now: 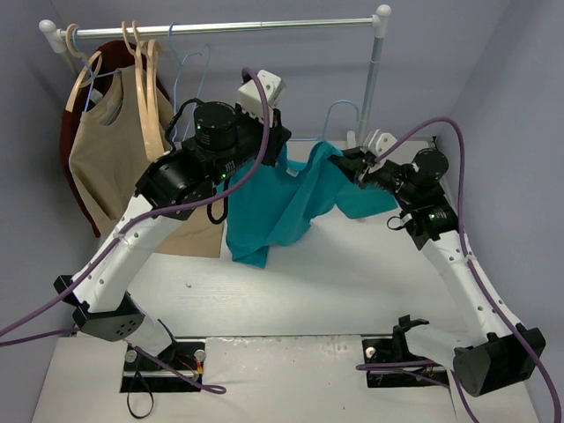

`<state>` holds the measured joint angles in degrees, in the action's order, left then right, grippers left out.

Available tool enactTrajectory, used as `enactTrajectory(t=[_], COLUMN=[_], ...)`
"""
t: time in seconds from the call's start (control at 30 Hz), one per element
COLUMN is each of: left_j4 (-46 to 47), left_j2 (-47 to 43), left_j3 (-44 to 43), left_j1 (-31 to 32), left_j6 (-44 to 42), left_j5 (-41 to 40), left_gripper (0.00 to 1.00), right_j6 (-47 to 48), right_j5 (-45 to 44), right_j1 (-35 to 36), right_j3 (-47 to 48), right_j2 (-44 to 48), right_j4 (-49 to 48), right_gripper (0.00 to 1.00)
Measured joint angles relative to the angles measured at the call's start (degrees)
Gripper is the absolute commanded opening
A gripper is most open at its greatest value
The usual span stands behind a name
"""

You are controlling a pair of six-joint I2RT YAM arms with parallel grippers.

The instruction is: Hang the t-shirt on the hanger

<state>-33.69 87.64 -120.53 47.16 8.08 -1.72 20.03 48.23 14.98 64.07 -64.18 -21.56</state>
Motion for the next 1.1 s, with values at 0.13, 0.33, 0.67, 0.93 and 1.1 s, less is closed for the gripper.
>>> enactTrajectory(t=[0.13, 0.33, 0.67, 0.93, 1.1], left_j4=[-0.35, -0.09, 0.26, 2.49, 4.15], left_j2=[-0.02, -0.11, 1.6, 2.73, 5.7], left_j3=[0.33, 2.32, 4.2, 4.17, 3.96], left_j1=[0.0, 0.0, -1.11, -3.72, -5.25], left_j6=[-0.04, -0.17, -1.57, -1.84, -1.36], left_j5=[0.83, 5.25, 18.67, 29.35, 34.51], left_gripper=[0.14, 0.27, 0.38, 0.38, 0.38], right_j6=[-0.98, -1.68, -1.95, -1.79, -1.75], right_j5=[-0.07, -0.2, 0.55, 1.6, 2.25], right_j1=[0.0, 0.0, 0.0, 0.0, 0.0], right_j3=[-5.92, -7.58, -7.63, -7.63, -7.72], right_j2=[1.01, 3.76, 5.2, 5.2, 5.22], right_j4=[0.31, 0.28, 0.72, 1.7, 2.69], right_gripper=[0.0, 0.0, 0.0, 0.0, 0.0])
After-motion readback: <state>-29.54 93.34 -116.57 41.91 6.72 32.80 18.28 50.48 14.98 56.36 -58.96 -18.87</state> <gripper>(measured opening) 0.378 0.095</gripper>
